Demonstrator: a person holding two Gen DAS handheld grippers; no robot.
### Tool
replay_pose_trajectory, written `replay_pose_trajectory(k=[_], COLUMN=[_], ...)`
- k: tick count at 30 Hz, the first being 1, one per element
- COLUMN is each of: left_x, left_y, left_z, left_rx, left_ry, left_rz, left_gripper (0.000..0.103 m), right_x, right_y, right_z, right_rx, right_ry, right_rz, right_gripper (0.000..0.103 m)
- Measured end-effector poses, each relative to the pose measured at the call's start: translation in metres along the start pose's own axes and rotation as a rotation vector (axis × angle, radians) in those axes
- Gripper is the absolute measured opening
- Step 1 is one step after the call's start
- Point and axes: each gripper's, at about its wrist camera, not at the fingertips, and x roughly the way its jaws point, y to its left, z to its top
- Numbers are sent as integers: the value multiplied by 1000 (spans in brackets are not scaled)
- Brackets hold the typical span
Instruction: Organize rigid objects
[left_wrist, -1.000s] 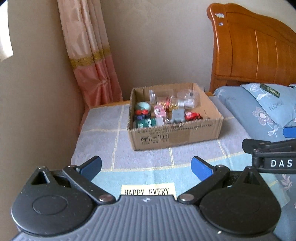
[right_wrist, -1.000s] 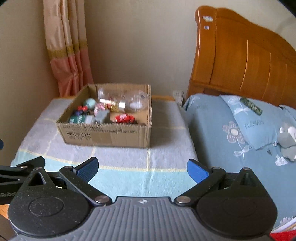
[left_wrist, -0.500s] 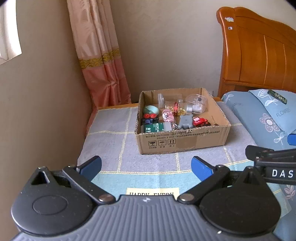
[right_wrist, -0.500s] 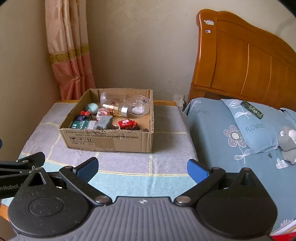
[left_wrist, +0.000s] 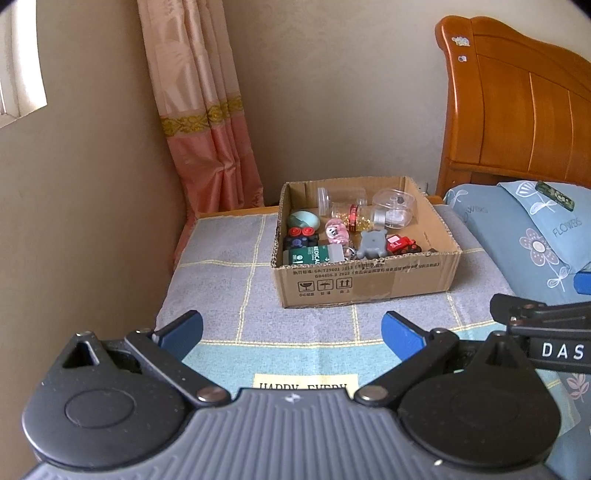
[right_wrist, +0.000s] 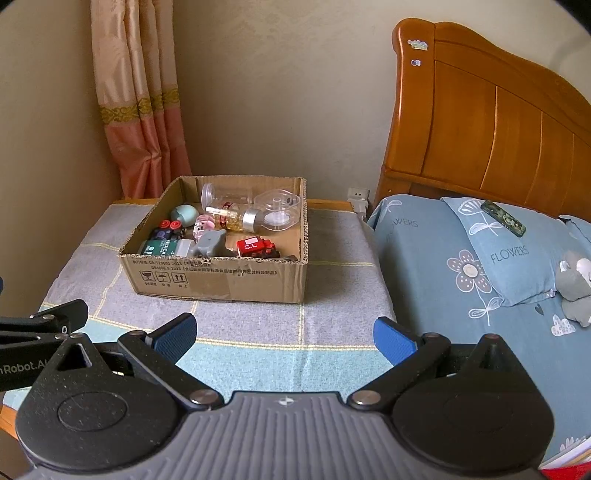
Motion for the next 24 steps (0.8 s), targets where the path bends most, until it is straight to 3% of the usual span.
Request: replay_pose_trajectory(k=[24], left_x=[-2], left_y=[-2], left_z=[0], left_rx=[0], left_ry=[0], left_rz=[0], left_gripper=[102], right_x=[0], right_y=[-2], right_z=[1], right_rx=[5], right_ry=[-1], right_rz=[1], right_gripper=[103])
